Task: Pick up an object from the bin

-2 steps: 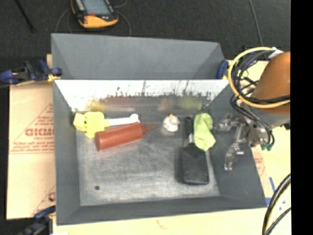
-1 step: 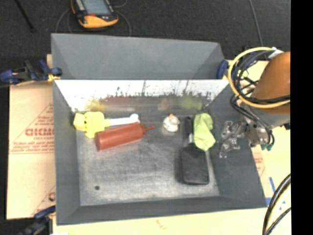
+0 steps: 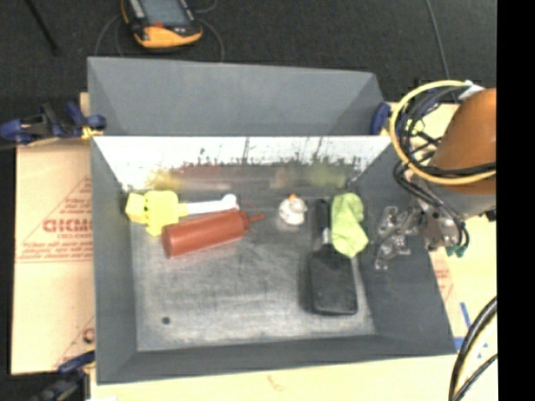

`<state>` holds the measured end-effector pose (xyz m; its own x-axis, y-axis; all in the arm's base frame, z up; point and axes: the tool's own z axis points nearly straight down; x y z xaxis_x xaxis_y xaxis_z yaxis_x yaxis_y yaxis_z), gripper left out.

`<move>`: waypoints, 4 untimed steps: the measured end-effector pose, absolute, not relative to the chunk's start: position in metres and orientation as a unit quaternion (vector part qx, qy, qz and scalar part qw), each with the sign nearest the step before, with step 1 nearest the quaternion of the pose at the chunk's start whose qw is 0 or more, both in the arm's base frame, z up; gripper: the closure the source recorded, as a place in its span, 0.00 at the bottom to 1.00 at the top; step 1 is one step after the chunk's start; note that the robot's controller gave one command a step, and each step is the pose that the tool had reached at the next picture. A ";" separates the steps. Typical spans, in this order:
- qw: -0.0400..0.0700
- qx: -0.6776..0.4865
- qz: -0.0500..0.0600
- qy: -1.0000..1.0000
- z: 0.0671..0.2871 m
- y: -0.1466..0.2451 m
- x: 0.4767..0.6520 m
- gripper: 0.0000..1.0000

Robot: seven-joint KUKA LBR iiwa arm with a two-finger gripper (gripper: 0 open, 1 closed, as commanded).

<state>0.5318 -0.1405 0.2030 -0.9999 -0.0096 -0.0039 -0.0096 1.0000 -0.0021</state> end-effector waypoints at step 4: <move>0.012 -0.021 -0.001 1.000 0.101 -0.084 0.583 1.00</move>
Offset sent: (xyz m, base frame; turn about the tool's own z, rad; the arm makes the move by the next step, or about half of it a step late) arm 0.0000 0.0000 0.0000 0.0000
